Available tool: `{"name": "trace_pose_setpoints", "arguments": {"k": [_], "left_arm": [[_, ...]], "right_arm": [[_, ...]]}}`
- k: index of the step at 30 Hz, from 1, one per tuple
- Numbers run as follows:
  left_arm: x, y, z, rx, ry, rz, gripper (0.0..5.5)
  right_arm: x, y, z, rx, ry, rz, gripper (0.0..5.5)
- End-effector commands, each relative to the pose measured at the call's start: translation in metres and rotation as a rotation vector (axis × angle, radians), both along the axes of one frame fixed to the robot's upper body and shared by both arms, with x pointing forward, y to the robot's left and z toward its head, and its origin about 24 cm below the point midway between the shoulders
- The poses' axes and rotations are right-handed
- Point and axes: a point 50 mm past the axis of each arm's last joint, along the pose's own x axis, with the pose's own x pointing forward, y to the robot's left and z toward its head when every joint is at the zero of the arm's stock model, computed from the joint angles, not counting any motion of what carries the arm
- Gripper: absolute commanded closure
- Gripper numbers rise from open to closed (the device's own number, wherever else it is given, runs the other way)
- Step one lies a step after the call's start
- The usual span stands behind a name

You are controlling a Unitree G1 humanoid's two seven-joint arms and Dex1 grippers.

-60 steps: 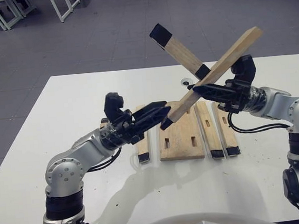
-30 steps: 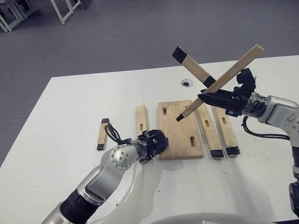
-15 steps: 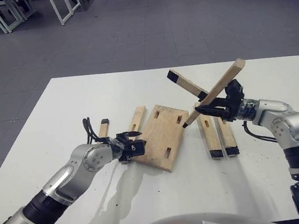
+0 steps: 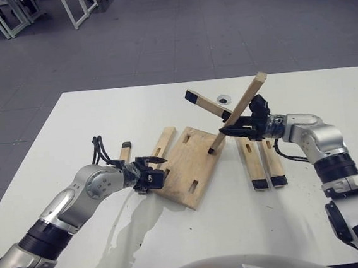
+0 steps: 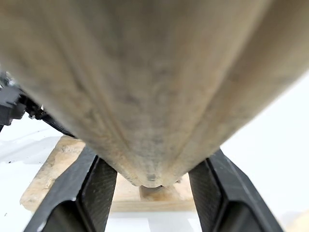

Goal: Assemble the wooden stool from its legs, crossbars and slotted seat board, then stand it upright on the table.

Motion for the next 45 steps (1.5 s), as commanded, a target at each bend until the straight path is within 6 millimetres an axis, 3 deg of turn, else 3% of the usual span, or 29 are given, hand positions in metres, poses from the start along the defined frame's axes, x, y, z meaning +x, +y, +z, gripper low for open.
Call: {"name": "trace_pose_setpoints", "arguments": {"k": [1, 6, 10, 14, 18, 20, 22, 26, 29, 32, 36, 40, 45], "left_arm": [[-0.013, -0.003, -0.024, 0.029, 0.113, -0.013, 2.85], [-0.013, -0.003, -0.025, 0.029, 0.116, -0.015, 2.85], [-0.012, -0.013, -0.021, -0.013, 0.087, -0.028, 2.85], [-0.006, -0.032, -0.012, -0.105, 0.025, -0.036, 2.85], [-0.001, -0.045, -0.011, -0.156, 0.001, -0.03, 2.85], [0.001, -0.047, -0.012, -0.17, 0.002, -0.017, 2.85], [0.0, -0.046, -0.013, -0.181, 0.001, -0.01, 2.85], [0.003, -0.031, -0.02, -0.152, -0.002, 0.027, 2.85], [0.019, -0.034, 0.0, -0.247, -0.13, 0.053, 2.85], [0.029, -0.043, 0.019, -0.358, -0.241, 0.054, 2.85], [0.026, -0.047, 0.015, -0.364, -0.227, 0.047, 2.85], [0.025, -0.049, 0.012, -0.366, -0.219, 0.058, 2.85], [0.025, -0.051, 0.003, -0.368, -0.193, 0.078, 2.85]], "right_arm": [[0.01, -0.002, -0.02, -0.107, 0.043, -0.019, 3.46], [0.016, -0.019, -0.033, -0.287, 0.038, -0.011, 3.46], [0.011, -0.012, -0.031, -0.378, -0.043, 0.11, 3.46], [0.005, -0.007, -0.056, -0.436, -0.025, 0.075, 3.46], [-0.001, -0.021, -0.089, -0.585, 0.065, -0.002, 3.46], [0.001, -0.029, -0.095, -0.649, 0.085, -0.057, 3.46], [0.005, -0.029, -0.088, -0.551, 0.161, -0.082, 3.46], [0.016, -0.025, -0.052, -0.374, 0.209, 0.027, 3.48], [0.018, -0.022, -0.041, -0.289, 0.284, 0.049, 3.48], [0.016, -0.024, -0.047, -0.288, 0.304, -0.001, 3.48], [0.014, -0.023, -0.054, -0.296, 0.257, -0.042, 3.48], [0.012, -0.021, -0.056, -0.377, 0.097, -0.08, 3.48], [0.002, -0.013, -0.063, -0.374, 0.102, -0.056, 3.48]]}}
